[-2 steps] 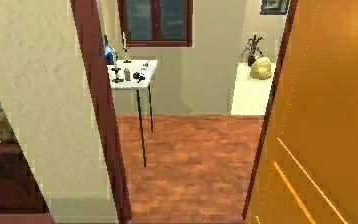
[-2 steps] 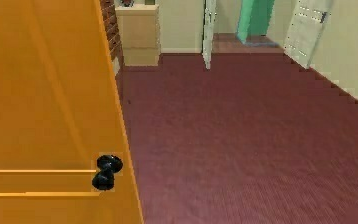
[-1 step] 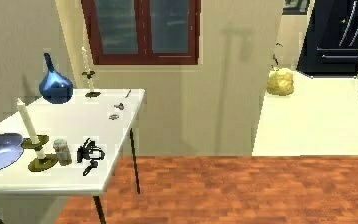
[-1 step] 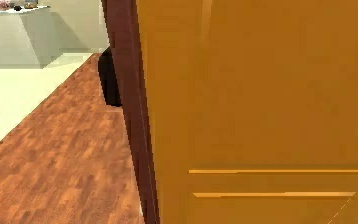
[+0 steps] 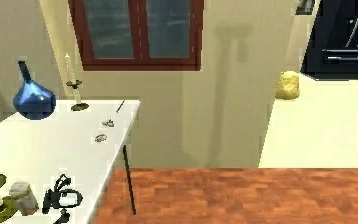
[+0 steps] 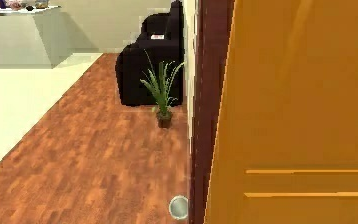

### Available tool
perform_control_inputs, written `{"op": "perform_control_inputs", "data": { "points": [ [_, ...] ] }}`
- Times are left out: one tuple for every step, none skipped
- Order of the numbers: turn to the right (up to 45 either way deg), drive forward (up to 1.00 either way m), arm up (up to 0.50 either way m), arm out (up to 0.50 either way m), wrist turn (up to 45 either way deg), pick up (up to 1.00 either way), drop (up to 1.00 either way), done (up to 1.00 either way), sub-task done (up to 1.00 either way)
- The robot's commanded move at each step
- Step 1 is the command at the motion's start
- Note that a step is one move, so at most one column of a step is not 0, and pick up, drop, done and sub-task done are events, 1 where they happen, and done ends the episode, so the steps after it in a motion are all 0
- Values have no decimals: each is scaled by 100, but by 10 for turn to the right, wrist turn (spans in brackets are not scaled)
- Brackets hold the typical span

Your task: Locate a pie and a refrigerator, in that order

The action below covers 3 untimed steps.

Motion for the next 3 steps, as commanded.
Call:
{"op": "perform_control_inputs", "data": {
  "points": [
    [450,0,0,0,0,0,0,0,0],
    [90,0,0,0,0,0,0,0,0],
    [0,100,0,0,0,0,0,0,0]
  ]
}}
